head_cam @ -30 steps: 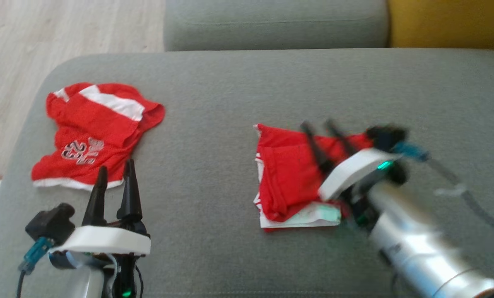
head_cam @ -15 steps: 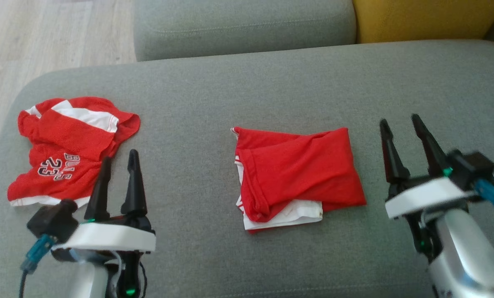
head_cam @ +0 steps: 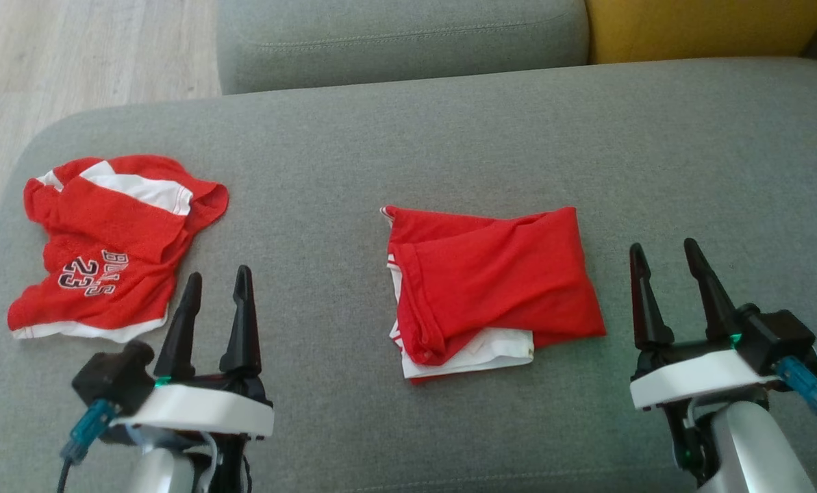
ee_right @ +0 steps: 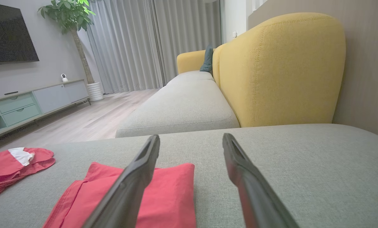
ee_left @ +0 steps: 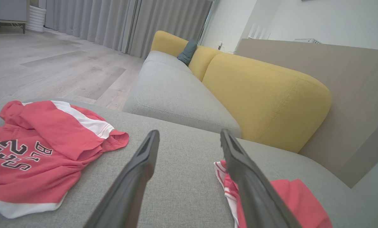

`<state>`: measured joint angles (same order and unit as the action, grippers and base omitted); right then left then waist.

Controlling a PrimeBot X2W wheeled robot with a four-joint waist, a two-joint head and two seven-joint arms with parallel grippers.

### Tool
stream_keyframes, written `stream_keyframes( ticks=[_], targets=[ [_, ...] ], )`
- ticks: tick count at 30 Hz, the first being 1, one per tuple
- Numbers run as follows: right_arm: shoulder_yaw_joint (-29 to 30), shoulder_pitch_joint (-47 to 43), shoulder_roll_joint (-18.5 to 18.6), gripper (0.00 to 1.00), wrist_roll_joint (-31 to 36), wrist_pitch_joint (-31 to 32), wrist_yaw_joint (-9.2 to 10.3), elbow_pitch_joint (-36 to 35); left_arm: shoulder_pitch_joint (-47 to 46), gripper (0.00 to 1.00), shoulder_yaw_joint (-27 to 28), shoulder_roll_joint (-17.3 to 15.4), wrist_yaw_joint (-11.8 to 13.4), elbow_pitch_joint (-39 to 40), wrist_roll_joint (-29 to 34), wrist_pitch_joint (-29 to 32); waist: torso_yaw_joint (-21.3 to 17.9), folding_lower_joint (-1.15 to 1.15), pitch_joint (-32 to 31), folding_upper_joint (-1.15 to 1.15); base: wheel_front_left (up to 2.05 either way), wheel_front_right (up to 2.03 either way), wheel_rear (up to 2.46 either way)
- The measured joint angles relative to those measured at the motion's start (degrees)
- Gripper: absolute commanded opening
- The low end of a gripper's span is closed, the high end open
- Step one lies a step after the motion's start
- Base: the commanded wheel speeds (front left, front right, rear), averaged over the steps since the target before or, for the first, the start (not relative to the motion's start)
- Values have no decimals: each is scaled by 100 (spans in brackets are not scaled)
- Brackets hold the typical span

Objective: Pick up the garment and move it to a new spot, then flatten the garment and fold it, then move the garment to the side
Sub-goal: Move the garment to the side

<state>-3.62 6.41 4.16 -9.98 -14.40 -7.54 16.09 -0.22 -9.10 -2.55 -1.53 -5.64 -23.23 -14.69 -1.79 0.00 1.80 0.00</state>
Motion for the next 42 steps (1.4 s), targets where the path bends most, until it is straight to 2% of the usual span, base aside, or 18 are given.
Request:
stream_keyframes(
  ticks=[7,13,24,33,34,35,36,37,42],
  targets=[
    [35,0,-22,100,38,5,0,3,-5,100,-91,0,-3,-7,-5,0,45,0,50,0,0,0,0],
    [-144,36,-48,100,-267,243,0,257,-16,100,-133,-1,-5,-43,-5,0,83,0,206,0,0,0,0],
    [-99,921,-98,100,-904,635,0,1822,-388,100,-313,0,-51,-153,-4,0,308,0,701,0,0,0,0],
    [-543,1581,-88,100,-1317,572,0,2925,-572,100,-318,-1,-58,-198,-2,0,396,0,970,0,0,0,0],
    [-595,1658,-86,94,-1314,542,0,3012,-603,100,-314,-1,-59,-199,1,0,391,0,981,0,0,0,0],
    [-654,1723,-86,94,-1303,490,0,3098,-619,100,-310,-1,-63,-199,10,0,381,0,989,0,0,0,0],
    [-714,1789,-83,30,-1241,445,0,3181,-621,100,-305,-1,-68,-201,33,0,367,0,993,0,0,0,0],
    [-772,1844,-81,0,-1127,391,0,3259,-620,100,-301,-1,-68,-205,57,0,346,0,993,0,0,0,0],
    [-940,2002,-49,0,-522,210,0,3439,-620,100,-271,-1,-81,-210,73,0,216,0,970,0,0,0,0]
  ],
)
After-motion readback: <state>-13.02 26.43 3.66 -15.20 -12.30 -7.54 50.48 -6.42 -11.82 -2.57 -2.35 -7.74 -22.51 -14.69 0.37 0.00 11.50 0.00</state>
